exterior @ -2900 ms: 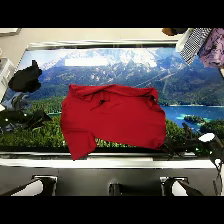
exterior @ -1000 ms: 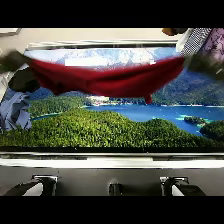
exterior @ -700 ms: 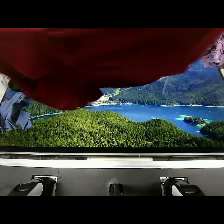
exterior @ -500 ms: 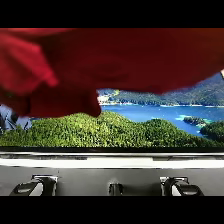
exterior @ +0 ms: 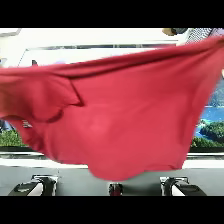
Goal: Fold the clothes and pants, and hang the long-sleeved shirts on hangers.
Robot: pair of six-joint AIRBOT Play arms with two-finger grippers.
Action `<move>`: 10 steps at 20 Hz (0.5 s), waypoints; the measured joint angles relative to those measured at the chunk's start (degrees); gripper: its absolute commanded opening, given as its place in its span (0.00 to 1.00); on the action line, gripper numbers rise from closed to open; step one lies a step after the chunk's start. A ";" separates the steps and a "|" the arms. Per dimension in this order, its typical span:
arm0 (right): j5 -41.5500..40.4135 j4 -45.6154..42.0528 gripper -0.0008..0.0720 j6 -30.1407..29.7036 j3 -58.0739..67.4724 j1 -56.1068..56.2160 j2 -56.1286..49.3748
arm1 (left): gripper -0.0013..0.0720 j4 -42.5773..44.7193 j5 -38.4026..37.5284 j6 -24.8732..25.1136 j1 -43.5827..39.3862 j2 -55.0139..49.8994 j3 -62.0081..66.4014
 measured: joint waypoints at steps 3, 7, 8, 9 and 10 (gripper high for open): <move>2.40 -0.15 0.05 1.07 0.00 0.00 -12.68 | 0.04 -1.14 7.17 1.42 -2.78 -8.83 -8.13; -2.40 -0.42 0.04 2.38 0.02 0.00 -28.59 | 0.04 -1.99 20.06 2.08 -6.80 -24.79 -10.38; -5.03 -0.57 0.04 2.82 0.02 0.00 -32.24 | 0.04 -2.12 22.95 2.12 -7.58 -29.00 -9.01; -7.54 -0.81 0.04 2.89 0.02 0.00 -35.17 | 0.04 -2.27 25.42 2.25 -8.13 -32.74 -7.13; -10.47 -1.09 0.04 3.26 0.02 0.00 -37.81 | 0.04 -2.29 27.30 2.27 -8.55 -36.50 -4.66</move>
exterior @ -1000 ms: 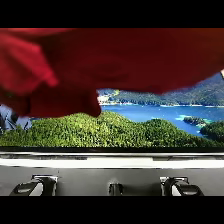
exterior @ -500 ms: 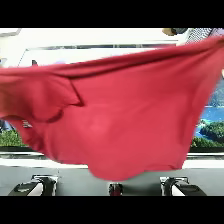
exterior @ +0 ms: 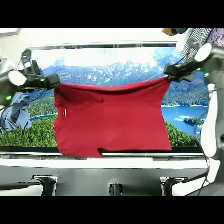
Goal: Fold the clothes and pants, and hang the long-sleeved shirts on hangers.
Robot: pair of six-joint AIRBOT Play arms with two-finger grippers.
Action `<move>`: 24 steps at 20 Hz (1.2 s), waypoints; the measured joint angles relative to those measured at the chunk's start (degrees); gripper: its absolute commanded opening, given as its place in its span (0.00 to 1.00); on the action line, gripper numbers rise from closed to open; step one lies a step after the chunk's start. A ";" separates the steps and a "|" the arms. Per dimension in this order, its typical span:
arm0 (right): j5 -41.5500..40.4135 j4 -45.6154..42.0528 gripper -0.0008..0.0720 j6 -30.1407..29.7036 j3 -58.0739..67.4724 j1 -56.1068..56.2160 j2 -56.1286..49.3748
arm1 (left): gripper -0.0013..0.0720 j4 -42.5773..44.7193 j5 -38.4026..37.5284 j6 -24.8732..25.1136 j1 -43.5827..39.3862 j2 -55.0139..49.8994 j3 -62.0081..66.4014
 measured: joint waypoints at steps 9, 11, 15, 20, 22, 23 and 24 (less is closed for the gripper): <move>-13.49 -4.24 0.05 4.52 0.02 0.02 -7.72 | 0.04 0.33 0.83 1.53 -0.76 -16.20 16.41; -9.90 -5.09 0.05 4.61 0.04 0.02 -7.91 | 0.04 0.96 -4.02 1.79 -0.31 -16.81 17.11; 0.35 -6.43 0.05 2.60 0.04 0.02 -8.50 | 0.04 1.38 -15.08 4.22 0.17 -17.42 17.64; 10.73 -7.04 0.05 0.72 0.04 0.02 -11.28 | 0.04 2.43 -28.17 5.73 0.28 -18.75 17.75; 13.33 -7.13 0.05 0.50 0.04 0.02 -12.52 | 0.04 2.99 -32.13 5.92 0.28 -19.30 17.75; 14.43 -7.15 0.05 0.35 0.04 0.02 -13.09 | 0.04 3.39 -33.77 6.03 0.28 -19.58 17.75; 15.28 -7.15 0.05 0.33 0.04 0.02 -13.55 | 0.04 3.74 -34.86 6.03 0.28 -19.74 17.75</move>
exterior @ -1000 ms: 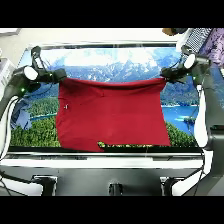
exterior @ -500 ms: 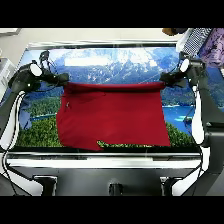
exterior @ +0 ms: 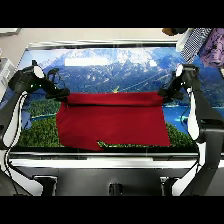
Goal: Fold the clothes and pants, and hang the long-sleeved shirts on hangers.
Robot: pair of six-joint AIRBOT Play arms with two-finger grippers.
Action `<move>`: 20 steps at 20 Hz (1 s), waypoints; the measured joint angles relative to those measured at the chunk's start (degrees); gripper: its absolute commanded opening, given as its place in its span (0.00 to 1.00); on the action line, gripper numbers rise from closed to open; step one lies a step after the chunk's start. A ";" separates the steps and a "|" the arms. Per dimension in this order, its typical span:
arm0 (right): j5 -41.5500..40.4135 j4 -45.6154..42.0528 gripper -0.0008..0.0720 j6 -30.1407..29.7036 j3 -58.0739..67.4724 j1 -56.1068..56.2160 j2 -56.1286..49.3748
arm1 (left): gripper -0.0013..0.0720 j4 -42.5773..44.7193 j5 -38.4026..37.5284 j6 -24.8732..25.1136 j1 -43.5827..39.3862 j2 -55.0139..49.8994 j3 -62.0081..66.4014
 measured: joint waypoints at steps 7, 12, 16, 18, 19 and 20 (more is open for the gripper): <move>4.50 0.42 0.13 -0.04 -0.09 0.00 -1.88 | 0.13 1.51 -3.50 0.15 -0.22 -1.46 -0.81; 6.91 1.36 0.43 -2.69 -0.09 -0.17 -2.03 | 0.78 1.97 -4.42 -0.46 -0.24 -1.31 -1.14; 8.57 5.27 0.43 -6.56 -0.13 -3.34 1.53 | 0.77 2.05 -6.08 -0.15 1.68 2.71 -2.47; 8.70 8.13 0.43 -8.13 -1.09 -6.75 4.74 | 0.77 1.57 -5.97 0.02 4.11 7.65 -7.50; 8.63 9.81 0.43 -8.94 -2.58 -8.87 6.75 | 0.77 1.01 -5.27 0.28 5.84 11.23 -12.20; 8.20 11.28 0.43 -9.55 -4.74 -11.02 9.03 | 0.77 0.07 -4.07 0.90 7.76 15.30 -17.92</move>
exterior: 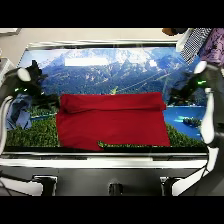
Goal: Fold the clothes and pants, and hang the long-sleeved shirts on hangers.
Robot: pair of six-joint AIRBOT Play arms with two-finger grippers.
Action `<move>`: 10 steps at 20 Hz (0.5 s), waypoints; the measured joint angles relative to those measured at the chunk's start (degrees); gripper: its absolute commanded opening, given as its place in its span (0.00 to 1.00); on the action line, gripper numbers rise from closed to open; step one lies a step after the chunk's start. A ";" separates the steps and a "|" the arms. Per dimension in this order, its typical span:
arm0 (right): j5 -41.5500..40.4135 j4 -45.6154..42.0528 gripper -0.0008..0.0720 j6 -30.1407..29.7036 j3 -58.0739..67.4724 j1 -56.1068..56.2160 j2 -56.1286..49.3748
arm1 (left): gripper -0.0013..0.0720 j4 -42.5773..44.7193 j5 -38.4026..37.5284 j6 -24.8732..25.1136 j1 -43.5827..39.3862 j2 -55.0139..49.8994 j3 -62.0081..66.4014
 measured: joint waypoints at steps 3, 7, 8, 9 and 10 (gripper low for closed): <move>-2.36 3.85 0.43 -1.46 -9.03 -4.98 6.99 | 0.77 -5.05 3.89 2.82 5.79 13.46 -19.82; -6.08 6.93 0.43 -2.93 -21.05 -7.58 14.53 | 0.74 -14.71 11.91 9.20 10.78 29.77 -43.95; -6.51 7.56 0.43 -3.26 -23.65 -7.85 15.91 | 0.74 -17.57 13.73 11.41 11.34 32.68 -48.65; -6.95 8.02 0.42 -3.37 -25.79 -8.04 17.00 | 0.74 -20.35 15.19 13.40 11.74 34.77 -52.33; -7.52 8.55 0.42 -3.78 -27.87 -8.17 18.05 | 0.74 -22.82 16.65 15.37 12.04 36.30 -55.60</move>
